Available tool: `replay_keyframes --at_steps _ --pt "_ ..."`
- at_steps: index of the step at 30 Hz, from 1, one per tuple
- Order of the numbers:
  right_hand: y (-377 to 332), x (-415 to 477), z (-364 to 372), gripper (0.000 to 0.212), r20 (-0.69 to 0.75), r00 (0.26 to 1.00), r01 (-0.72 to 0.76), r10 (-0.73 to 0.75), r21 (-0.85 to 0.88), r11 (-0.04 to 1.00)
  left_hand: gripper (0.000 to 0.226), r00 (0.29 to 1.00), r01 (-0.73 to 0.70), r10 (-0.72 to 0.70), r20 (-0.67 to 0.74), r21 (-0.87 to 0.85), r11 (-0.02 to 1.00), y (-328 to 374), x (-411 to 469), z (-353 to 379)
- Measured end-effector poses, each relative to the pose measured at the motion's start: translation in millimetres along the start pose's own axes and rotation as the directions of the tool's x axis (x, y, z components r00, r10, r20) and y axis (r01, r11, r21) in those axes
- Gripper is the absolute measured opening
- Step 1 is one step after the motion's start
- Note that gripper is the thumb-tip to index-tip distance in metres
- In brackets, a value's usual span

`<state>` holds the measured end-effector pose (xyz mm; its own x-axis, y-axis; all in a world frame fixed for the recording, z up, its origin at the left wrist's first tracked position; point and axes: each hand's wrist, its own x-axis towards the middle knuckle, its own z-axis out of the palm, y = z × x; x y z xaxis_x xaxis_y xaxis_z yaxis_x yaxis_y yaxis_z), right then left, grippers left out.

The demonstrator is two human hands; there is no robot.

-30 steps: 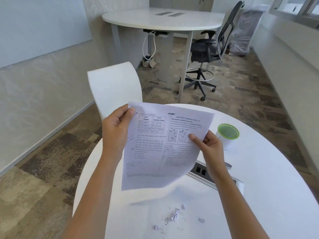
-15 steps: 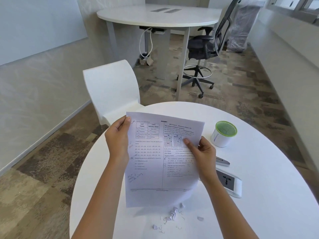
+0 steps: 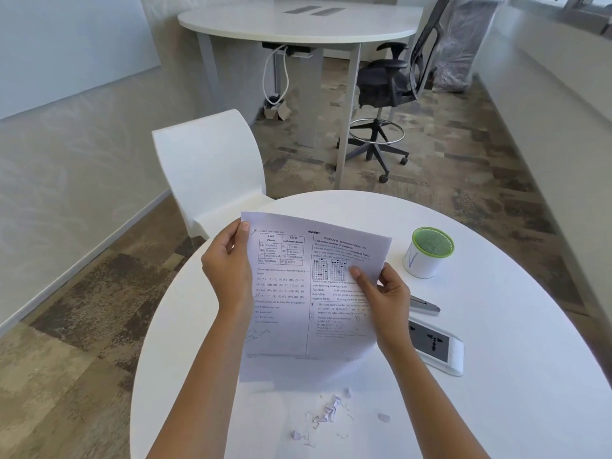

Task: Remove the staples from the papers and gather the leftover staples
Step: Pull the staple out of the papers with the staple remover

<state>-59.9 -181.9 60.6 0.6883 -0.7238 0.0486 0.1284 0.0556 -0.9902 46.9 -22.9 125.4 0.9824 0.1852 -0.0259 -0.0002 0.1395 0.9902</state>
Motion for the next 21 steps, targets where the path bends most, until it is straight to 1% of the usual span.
replay_keyframes --at_steps 3,6,9,11,12,13,14,15,16,17,18,19,20,21 --pt "1 0 -2 0.020 0.012 1.000 -0.003 0.003 -0.006 1.000 0.028 0.998 0.064 -0.062 0.029 -0.079 0.995 1 2 1" --pt "2 2 -5 0.014 0.065 0.997 -0.026 0.030 -0.050 0.998 0.028 0.999 0.047 -0.046 0.017 -0.064 0.997 0 1 2" --pt "5 17 -12 0.014 0.096 0.994 -0.042 0.051 -0.088 0.995 0.029 1.000 0.026 -0.026 -0.005 -0.046 0.999 -1 2 4" --pt "12 32 -22 0.018 0.068 0.998 0.006 0.006 -0.182 0.983 0.029 1.000 0.011 -0.012 -0.015 -0.034 0.999 -2 4 4" --pt "18 40 -30 0.018 0.051 0.998 0.038 -0.025 -0.277 0.960 0.029 1.000 0.007 -0.008 -0.013 -0.027 1.000 -2 5 4" --pt "25 49 -39 0.019 0.038 0.998 0.062 -0.051 -0.410 0.910 0.029 1.000 0.005 -0.005 -0.009 -0.018 1.000 -2 5 4" --pt "34 58 -51 0.022 0.034 0.998 0.060 -0.049 -0.569 0.820 0.029 1.000 0.004 -0.004 -0.009 -0.009 1.000 -2 6 4" --pt "44 66 -64 0.029 0.039 0.999 0.036 -0.011 -0.720 0.693 0.028 1.000 0.003 -0.003 -0.012 -0.002 1.000 -1 6 4" --pt "53 73 -77 0.037 0.045 0.997 0.003 0.064 -0.842 0.539 0.028 1.000 0.001 -0.001 -0.016 0.000 1.000 -1 7 4" --pt "60 78 -88 0.045 0.038 0.988 -0.024 0.151 -0.923 0.384 0.028 1.000 -0.001 0.001 -0.017 0.002 1.000 0 6 4" --pt "65 81 -98 0.050 0.023 0.974 -0.033 0.225 -0.969 0.244 0.029 1.000 -0.003 0.003 -0.015 0.000 1.000 0 6 4" --pt "68 82 -105 0.053 0.015 0.962 -0.022 0.273 -0.991 0.134 0.028 1.000 -0.006 0.006 -0.011 0.001 1.000 0 6 4" --pt "70 83 -110 0.055 0.018 0.954 -0.001 0.301 -0.998 0.061 0.028 1.000 -0.011 0.011 -0.005 0.000 1.000 0 7 5" --pt "72 83 -114 0.056 0.030 0.949 0.025 0.315 -0.999 0.020 0.027 1.000 -0.014 0.014 -0.001 -0.003 1.000 0 7 5"
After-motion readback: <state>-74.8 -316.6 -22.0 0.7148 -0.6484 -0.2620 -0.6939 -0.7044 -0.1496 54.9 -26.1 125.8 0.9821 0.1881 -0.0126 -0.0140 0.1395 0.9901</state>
